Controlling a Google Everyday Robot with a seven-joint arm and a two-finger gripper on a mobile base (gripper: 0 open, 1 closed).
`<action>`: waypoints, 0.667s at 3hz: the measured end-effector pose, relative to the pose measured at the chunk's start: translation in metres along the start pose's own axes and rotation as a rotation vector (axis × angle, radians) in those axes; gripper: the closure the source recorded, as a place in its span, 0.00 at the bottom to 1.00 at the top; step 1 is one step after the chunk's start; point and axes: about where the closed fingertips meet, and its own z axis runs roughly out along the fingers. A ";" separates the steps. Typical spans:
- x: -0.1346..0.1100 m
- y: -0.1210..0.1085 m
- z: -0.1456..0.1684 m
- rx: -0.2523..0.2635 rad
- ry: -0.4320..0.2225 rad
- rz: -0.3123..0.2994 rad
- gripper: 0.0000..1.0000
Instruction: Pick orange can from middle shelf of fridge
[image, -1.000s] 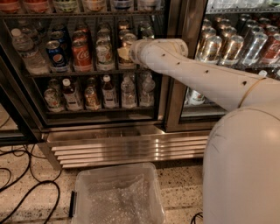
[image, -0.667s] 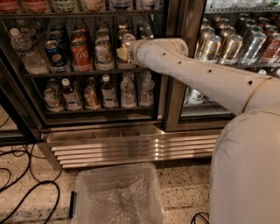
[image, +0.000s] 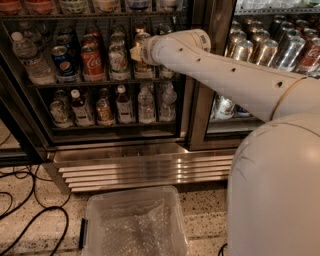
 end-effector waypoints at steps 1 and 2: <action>-0.006 0.005 -0.005 0.000 0.002 0.006 1.00; -0.003 0.011 -0.011 -0.008 0.024 0.031 1.00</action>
Offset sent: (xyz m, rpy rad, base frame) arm -0.0239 0.0021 0.0084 0.0299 0.0727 -0.0100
